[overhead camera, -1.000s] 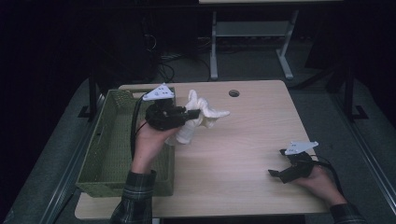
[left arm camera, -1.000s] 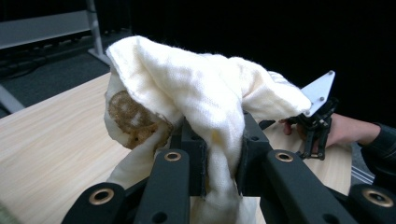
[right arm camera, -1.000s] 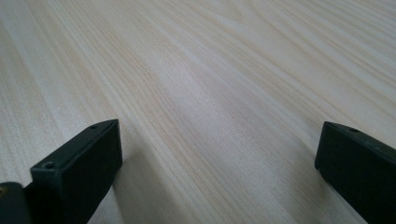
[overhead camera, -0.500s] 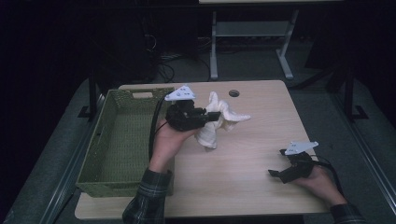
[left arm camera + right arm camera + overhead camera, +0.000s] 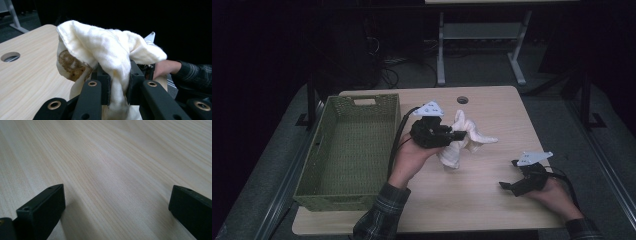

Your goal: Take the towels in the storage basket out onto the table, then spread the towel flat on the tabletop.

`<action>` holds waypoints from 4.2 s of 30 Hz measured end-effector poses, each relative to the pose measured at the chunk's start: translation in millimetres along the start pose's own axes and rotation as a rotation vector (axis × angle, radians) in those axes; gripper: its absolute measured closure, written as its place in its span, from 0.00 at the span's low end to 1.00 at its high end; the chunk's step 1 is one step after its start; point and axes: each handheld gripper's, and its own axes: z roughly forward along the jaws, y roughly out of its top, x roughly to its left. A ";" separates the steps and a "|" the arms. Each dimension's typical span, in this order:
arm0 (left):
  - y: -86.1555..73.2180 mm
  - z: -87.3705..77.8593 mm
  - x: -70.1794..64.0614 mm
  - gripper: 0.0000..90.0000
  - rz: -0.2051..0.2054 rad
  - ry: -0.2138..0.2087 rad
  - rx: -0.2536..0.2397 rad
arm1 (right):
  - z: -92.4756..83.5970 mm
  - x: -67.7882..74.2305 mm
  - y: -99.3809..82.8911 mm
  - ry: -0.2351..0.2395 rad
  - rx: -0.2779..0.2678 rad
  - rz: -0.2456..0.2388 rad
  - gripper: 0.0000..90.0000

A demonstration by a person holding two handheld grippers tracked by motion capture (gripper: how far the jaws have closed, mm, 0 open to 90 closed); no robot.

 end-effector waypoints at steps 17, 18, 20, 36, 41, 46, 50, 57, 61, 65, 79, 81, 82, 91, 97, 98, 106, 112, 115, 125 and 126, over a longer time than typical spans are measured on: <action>-17.9 35.2 -4.7 0.85 -0.007 -0.114 0.034 | 0.0 0.0 0.0 0.000 0.000 0.000 0.00; -20.8 38.3 -3.5 0.85 -0.011 -0.120 0.045 | 0.0 0.0 0.0 0.000 0.000 0.000 0.00; -27.9 47.8 -0.7 0.85 -0.016 -0.131 0.076 | 0.0 0.0 0.0 0.000 0.000 0.000 0.00; -65.8 86.6 13.2 0.83 -0.017 -0.106 0.159 | 0.0 -0.1 -0.1 0.000 0.000 -0.001 0.00; -77.4 90.9 24.2 0.81 -0.037 -0.060 0.176 | -0.1 0.0 -0.1 0.000 0.000 -0.001 0.00; -86.7 94.6 32.1 0.75 -0.050 -0.006 0.196 | -0.1 -0.1 -0.1 0.000 0.000 -0.001 0.00; -93.4 97.7 37.9 0.64 -0.055 0.055 0.211 | -0.1 0.0 -0.1 0.000 0.000 0.000 0.00; -94.5 87.0 36.4 0.41 -0.068 0.152 0.193 | 0.1 -0.6 1.0 0.004 0.008 -0.003 0.00; -92.2 74.4 30.7 0.42 -0.058 0.179 0.186 | -0.1 0.3 3.3 0.003 0.029 -0.002 0.00; -94.6 66.0 24.2 0.42 -0.052 0.189 0.187 | -2.0 3.8 6.3 0.007 0.047 -0.007 0.09; -116.6 60.2 14.3 0.49 -0.064 0.202 0.232 | 6.5 8.0 36.2 0.100 -0.066 -0.029 0.30; -117.4 60.9 14.6 0.50 -0.066 0.202 0.226 | 10.6 9.2 41.4 0.109 -0.078 -0.046 0.34; -117.5 61.2 15.2 0.51 -0.067 0.201 0.223 | 12.2 9.7 44.3 0.113 -0.087 -0.051 0.35; -118.6 64.0 20.6 0.81 -0.059 0.184 0.239 | 21.0 -0.3 52.4 0.158 -0.108 -0.041 0.73; -112.4 60.6 20.6 0.94 -0.061 0.190 0.213 | 20.1 -6.3 52.0 0.138 -0.076 -0.051 0.98; -111.8 59.4 21.2 0.94 -0.053 0.193 0.216 | 18.9 -7.4 51.9 0.132 -0.078 -0.056 0.98; -107.7 53.2 23.7 0.94 -0.078 0.242 0.173 | 7.6 -21.0 51.9 0.086 -0.097 -0.039 0.99; -101.4 51.7 30.4 0.96 -0.087 0.313 0.153 | 2.4 -32.2 58.0 0.052 -0.131 -0.036 1.00; -99.6 51.0 38.4 0.96 -0.106 0.358 0.151 | 2.6 -40.3 61.5 0.046 -0.146 -0.019 1.00; -107.3 60.6 57.7 0.93 -0.156 0.484 0.226 | 26.5 -63.7 71.6 0.000 -0.115 0.018 0.98; -107.3 60.3 57.3 0.87 -0.159 0.485 0.224 | 28.5 -64.2 71.3 -0.009 -0.107 0.032 0.91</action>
